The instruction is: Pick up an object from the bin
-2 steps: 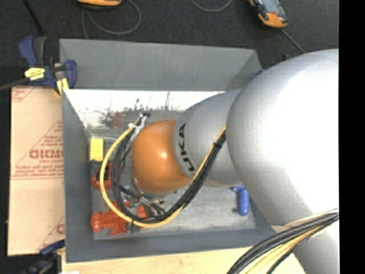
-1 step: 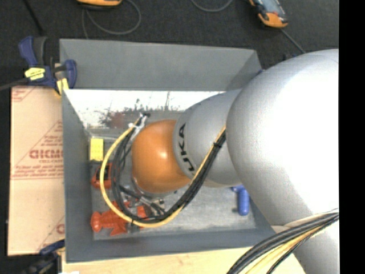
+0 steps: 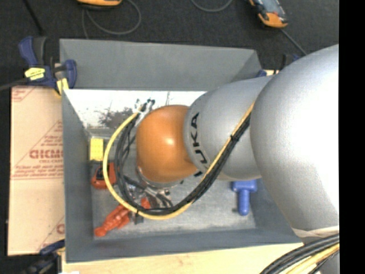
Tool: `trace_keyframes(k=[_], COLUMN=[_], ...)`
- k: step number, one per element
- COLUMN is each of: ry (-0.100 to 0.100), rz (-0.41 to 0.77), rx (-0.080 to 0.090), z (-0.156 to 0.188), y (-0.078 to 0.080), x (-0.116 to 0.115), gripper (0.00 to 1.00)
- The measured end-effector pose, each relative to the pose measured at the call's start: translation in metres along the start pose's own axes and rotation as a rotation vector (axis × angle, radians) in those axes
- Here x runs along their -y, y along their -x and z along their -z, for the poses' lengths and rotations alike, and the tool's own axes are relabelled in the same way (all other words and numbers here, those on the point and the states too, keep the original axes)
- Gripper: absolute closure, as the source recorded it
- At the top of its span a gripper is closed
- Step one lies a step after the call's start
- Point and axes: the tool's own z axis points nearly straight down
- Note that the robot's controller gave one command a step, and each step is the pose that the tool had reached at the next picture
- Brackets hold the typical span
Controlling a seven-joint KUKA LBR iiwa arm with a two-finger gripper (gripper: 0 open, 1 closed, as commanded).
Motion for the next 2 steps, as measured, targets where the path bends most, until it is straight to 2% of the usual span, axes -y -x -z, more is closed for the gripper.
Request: trace_keyframes(k=[1,2], ry=[0.000,0.001], rz=[0.000,0.275], rx=[0.003,0.005], z=[0.015,0.024], y=[0.002,-0.001], x=[0.000,0.043], gripper=[1.00,1.00])
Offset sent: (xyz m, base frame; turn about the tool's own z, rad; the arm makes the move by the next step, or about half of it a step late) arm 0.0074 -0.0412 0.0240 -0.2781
